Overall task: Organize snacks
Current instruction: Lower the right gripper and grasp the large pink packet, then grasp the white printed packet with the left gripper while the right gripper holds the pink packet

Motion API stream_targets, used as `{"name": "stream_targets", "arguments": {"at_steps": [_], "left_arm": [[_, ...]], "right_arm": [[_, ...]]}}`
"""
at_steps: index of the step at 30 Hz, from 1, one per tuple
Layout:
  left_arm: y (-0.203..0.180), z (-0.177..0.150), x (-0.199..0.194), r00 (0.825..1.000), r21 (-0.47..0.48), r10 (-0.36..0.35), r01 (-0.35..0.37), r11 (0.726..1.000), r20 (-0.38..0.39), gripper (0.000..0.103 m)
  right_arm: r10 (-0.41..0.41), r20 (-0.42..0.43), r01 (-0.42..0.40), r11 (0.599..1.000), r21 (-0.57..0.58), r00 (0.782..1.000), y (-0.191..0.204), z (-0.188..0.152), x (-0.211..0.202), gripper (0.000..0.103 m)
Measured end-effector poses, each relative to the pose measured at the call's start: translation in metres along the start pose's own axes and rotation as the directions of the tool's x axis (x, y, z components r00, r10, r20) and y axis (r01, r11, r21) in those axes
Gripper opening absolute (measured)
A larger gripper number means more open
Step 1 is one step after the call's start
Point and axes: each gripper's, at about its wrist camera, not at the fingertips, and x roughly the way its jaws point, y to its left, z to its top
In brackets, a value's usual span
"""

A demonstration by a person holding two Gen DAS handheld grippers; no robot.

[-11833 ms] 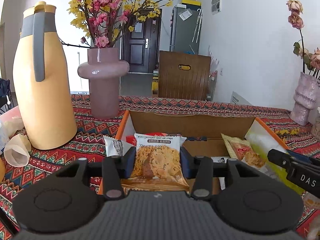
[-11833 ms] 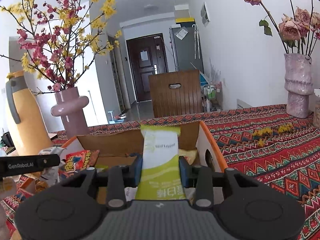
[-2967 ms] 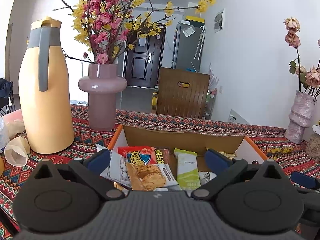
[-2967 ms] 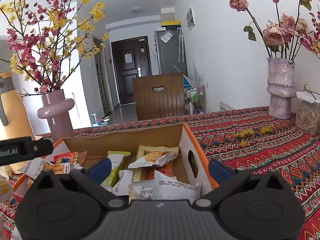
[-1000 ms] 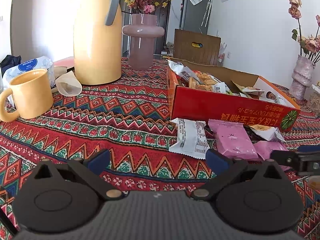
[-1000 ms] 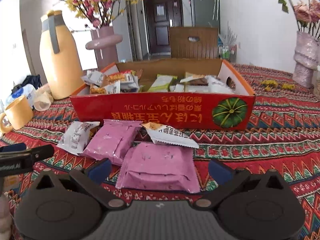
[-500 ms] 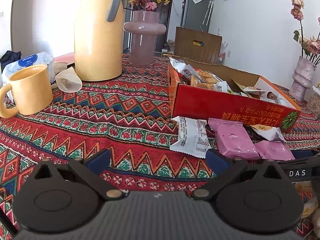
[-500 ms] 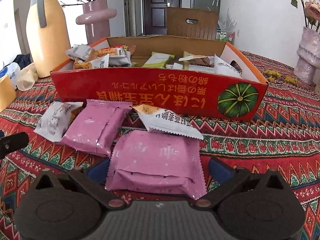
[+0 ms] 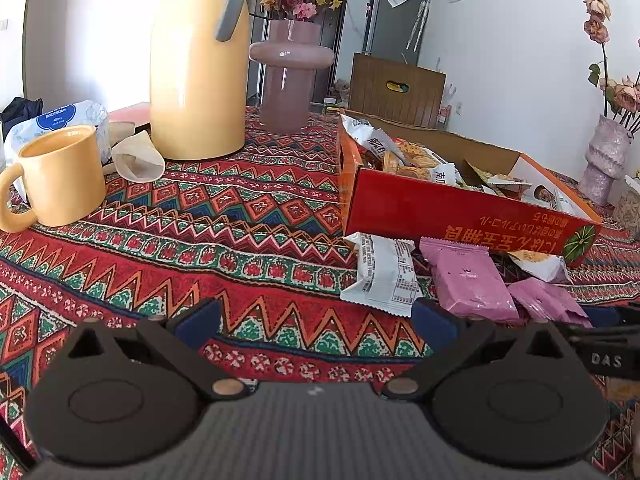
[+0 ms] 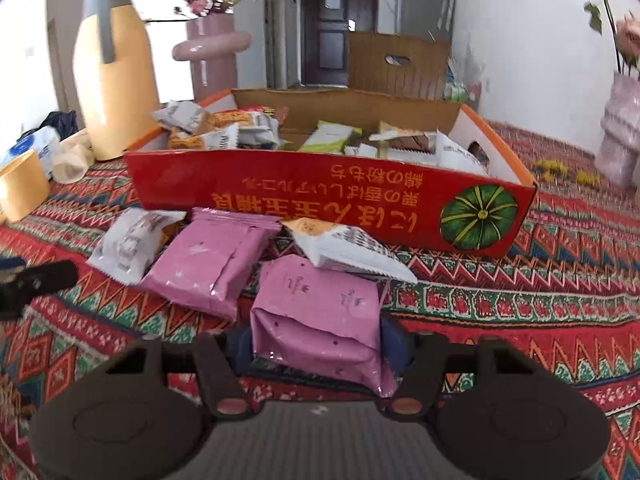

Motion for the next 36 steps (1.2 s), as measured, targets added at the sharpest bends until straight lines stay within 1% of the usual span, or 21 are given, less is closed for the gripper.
{"name": "stream_targets", "arguments": {"at_steps": [3, 7, 11, 13, 18, 21, 23, 26, 32, 36], "left_arm": [[0.0, 0.0, 0.0, 1.0, 0.0, 0.0, 0.0, 1.0, 0.0, 0.103], [0.0, 0.0, 0.0, 1.0, 0.0, 0.001, -0.001, 1.0, -0.001, 0.103], [0.0, 0.0, 0.0, 1.0, -0.001, 0.007, -0.007, 1.0, -0.003, 0.103], [0.0, 0.0, -0.001, 1.0, -0.001, 0.011, -0.011, 1.0, -0.002, 0.103], [-0.001, 0.0, 0.0, 1.0, 0.0, 0.02, -0.02, 1.0, -0.005, 0.103], [-0.001, 0.0, 0.001, 1.0, 0.002, 0.023, -0.023, 1.0, -0.008, 0.103], [-0.002, 0.0, 0.001, 1.0, 0.002, 0.026, -0.026, 1.0, -0.008, 0.103], [-0.002, 0.0, 0.001, 0.999, 0.004, 0.032, -0.032, 0.999, -0.009, 0.103], [-0.006, 0.001, 0.003, 0.998, 0.024, 0.057, -0.056, 0.998, -0.024, 0.103], [-0.014, 0.006, 0.002, 0.997, 0.062, 0.061, -0.059, 0.996, -0.037, 0.103]], "right_arm": [[-0.002, 0.04, 0.002, 1.0, -0.002, 0.999, -0.001, -0.007, -0.012, 0.059], [-0.007, 0.13, 0.002, 0.999, 0.037, 0.992, -0.011, -0.015, -0.038, 0.059], [-0.049, 0.204, 0.031, 0.995, 0.092, 0.978, -0.03, -0.022, -0.061, 0.059], [-0.08, 0.224, 0.054, 0.991, 0.121, 0.971, -0.042, -0.022, -0.066, 0.059], [-0.17, 0.25, 0.125, 0.974, 0.186, 0.953, -0.072, -0.016, -0.065, 0.059], [-0.207, 0.265, 0.153, 0.965, 0.212, 0.942, -0.086, -0.013, -0.057, 0.059], [-0.213, 0.277, 0.148, 0.96, 0.239, 0.937, -0.091, -0.012, -0.049, 0.059], [-0.21, 0.275, 0.139, 0.957, 0.255, 0.938, -0.094, -0.012, -0.038, 0.059], [-0.202, 0.295, 0.126, 0.958, 0.258, 0.934, -0.092, -0.018, -0.042, 0.06], [-0.202, 0.303, 0.128, 0.961, 0.245, 0.931, -0.087, -0.022, -0.044, 0.06]]}}
